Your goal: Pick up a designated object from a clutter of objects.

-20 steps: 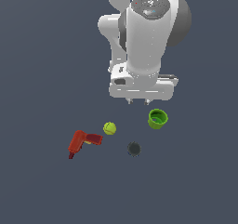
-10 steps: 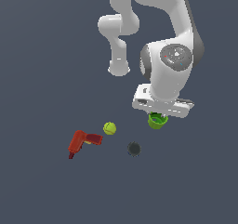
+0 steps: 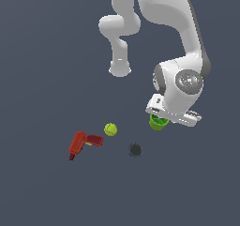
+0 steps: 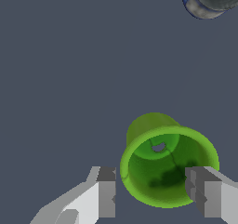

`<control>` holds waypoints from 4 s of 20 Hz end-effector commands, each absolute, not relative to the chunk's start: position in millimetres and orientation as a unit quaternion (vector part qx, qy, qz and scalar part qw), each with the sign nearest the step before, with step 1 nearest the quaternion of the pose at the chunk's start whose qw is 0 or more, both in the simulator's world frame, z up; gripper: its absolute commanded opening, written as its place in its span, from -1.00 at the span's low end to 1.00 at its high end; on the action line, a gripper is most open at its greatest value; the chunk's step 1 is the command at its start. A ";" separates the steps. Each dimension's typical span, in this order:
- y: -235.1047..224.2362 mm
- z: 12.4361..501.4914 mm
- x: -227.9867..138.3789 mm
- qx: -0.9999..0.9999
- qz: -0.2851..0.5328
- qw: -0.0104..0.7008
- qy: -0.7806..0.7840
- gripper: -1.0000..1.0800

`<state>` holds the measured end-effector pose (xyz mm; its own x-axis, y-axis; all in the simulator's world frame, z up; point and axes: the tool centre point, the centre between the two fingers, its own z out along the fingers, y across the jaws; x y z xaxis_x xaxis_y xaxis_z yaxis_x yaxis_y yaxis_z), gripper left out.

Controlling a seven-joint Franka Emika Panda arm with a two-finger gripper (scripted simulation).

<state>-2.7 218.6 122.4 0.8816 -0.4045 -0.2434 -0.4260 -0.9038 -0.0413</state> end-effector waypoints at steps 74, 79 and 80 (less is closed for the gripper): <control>-82.7 318.1 -58.8 -0.961 0.130 0.047 0.240 -1.00; -133.0 355.9 -62.4 -0.961 0.129 0.046 0.240 -1.00; -141.4 362.4 -62.9 -0.961 0.129 0.046 0.240 -1.00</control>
<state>-61.5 -127.5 350.9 0.8510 -0.4495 -0.2716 -0.4736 -0.8803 -0.0272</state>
